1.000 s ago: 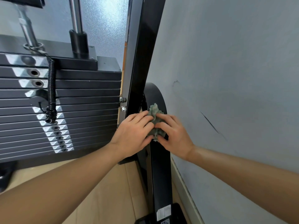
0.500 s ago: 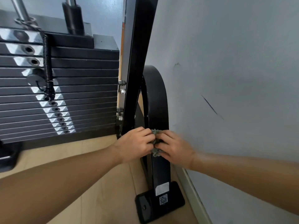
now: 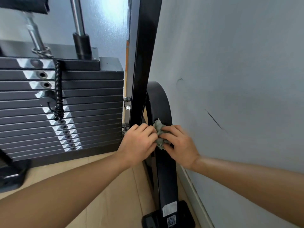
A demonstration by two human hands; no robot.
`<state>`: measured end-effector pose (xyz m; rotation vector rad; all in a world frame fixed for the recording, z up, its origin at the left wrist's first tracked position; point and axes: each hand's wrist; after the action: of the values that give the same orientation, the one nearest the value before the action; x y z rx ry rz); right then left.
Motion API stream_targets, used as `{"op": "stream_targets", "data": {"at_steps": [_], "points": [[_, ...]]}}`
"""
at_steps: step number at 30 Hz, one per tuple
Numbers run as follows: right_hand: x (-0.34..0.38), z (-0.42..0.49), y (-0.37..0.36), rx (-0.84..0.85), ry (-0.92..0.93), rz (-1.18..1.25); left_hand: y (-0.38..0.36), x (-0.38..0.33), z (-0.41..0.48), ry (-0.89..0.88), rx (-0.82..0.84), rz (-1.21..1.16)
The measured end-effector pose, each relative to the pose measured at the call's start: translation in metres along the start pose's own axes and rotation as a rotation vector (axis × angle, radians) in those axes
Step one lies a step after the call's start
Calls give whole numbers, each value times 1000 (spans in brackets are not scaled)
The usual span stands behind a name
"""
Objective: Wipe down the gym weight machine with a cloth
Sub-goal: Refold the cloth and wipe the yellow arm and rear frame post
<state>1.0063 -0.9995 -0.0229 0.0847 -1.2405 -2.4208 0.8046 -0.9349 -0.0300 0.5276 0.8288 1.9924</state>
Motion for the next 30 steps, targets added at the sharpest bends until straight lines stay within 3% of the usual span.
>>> {"op": "stream_targets", "data": {"at_steps": [6,11,15,18,22,30], "points": [[19,69,2,-149,-228,167,20,25,30,443,-188,-40],[37,121,-2,-215,-474,433,42,39,48,706,-286,-102],[47,151,5,-328,-584,556,54,43,66,765,-362,-126],[43,165,14,-381,-630,617,61,44,76,785,-399,-303],[31,171,29,-336,-716,780,65,46,79,835,-405,-535],[0,166,58,-285,-974,906,82,60,75,902,-445,-569]]}}
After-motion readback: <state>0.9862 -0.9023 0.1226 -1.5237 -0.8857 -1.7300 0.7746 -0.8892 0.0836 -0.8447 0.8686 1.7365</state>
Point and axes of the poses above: each hand's wrist, its own z-axis towards the middle knuckle, its own y-axis out of the back of the hand, x = y × z, and after that the axes turned 5 degrees about -x, right-handed
